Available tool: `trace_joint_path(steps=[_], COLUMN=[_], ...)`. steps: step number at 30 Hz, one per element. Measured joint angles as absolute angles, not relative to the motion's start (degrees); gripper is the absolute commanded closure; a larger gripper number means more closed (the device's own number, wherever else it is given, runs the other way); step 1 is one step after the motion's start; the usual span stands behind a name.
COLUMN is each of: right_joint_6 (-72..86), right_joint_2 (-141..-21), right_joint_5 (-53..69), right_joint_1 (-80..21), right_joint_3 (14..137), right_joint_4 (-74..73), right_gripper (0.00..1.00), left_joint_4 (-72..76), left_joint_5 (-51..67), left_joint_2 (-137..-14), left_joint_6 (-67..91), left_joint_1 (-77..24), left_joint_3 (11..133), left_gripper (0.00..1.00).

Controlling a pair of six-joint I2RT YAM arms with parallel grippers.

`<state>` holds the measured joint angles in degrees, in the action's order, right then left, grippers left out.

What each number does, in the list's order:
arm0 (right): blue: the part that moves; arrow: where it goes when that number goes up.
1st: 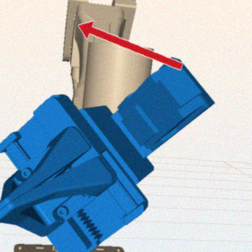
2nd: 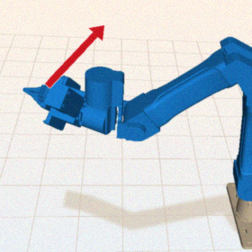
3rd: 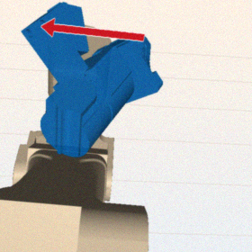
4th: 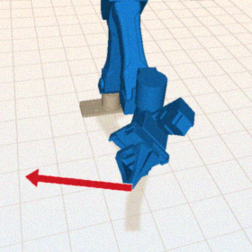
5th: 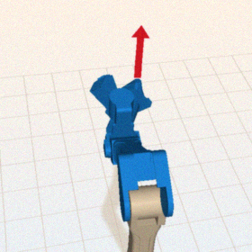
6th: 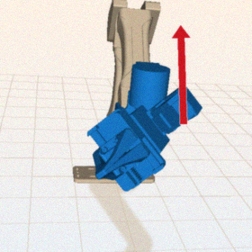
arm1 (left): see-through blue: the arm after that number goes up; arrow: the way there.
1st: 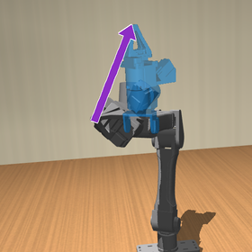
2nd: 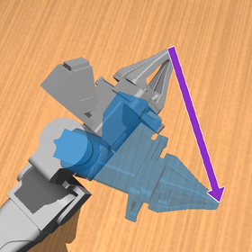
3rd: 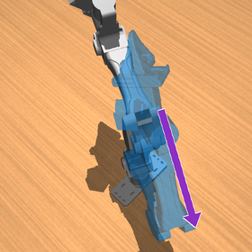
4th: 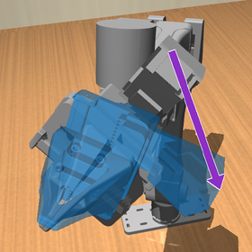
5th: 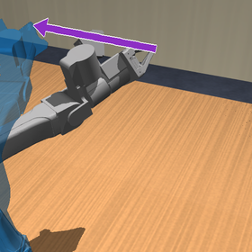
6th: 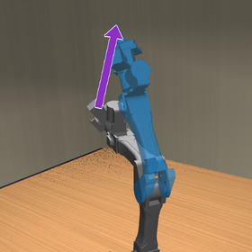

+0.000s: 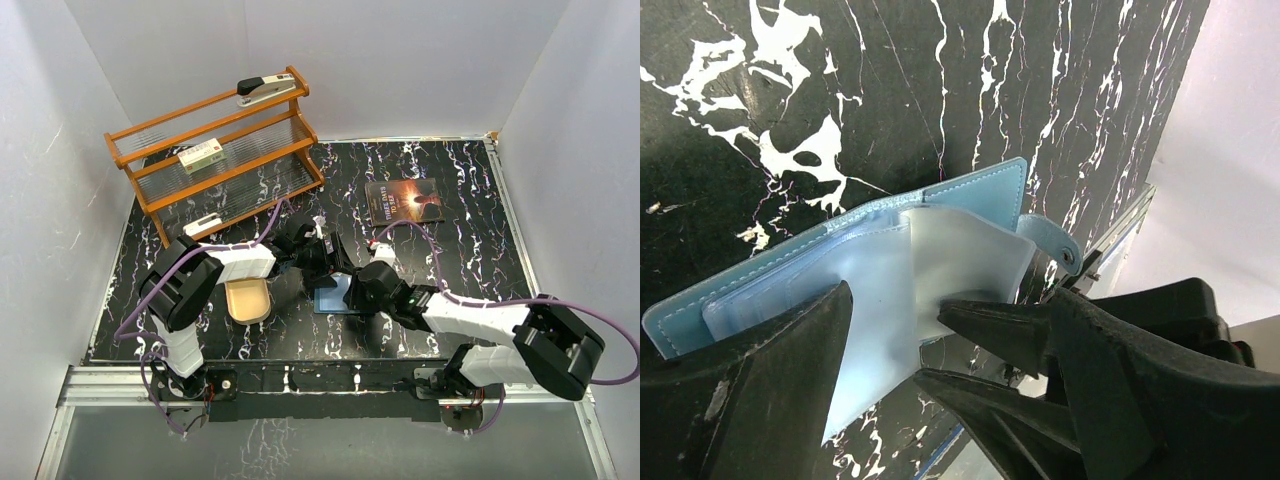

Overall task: Put the credit cards into the card holder
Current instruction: Turn over the card slot in the card holder.

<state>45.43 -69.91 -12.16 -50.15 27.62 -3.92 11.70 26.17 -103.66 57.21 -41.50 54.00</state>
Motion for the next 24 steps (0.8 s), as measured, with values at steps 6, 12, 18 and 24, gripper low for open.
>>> trace_joint_path(steps=[6,12,18,24], right_joint_6=[45.34,45.60,46.46,47.13], right_joint_2=[-73.47,-75.42,-76.14,-76.12], right_joint_5=[-11.97,-11.84,-11.86,-12.29], right_joint_1=[-50.24,-50.24,-50.26,-50.26], right_joint_3=[28.32,28.36,28.36,28.16], right_joint_4=[-3.55,-1.93,-1.08,-0.99], right_gripper=[0.73,0.91,1.00,1.00], left_joint_4=[12.03,12.03,10.74,6.00], left_joint_5=[26.35,26.39,26.15,23.18], left_joint_2=[-103.77,-103.77,-103.70,-102.28], left_joint_6=[57.28,57.28,56.55,54.33], left_joint_1=[-41.50,-41.50,-41.50,-41.50], left_joint_3=[54.00,54.00,54.50,55.77], left_gripper=[0.21,0.21,0.20,0.20])
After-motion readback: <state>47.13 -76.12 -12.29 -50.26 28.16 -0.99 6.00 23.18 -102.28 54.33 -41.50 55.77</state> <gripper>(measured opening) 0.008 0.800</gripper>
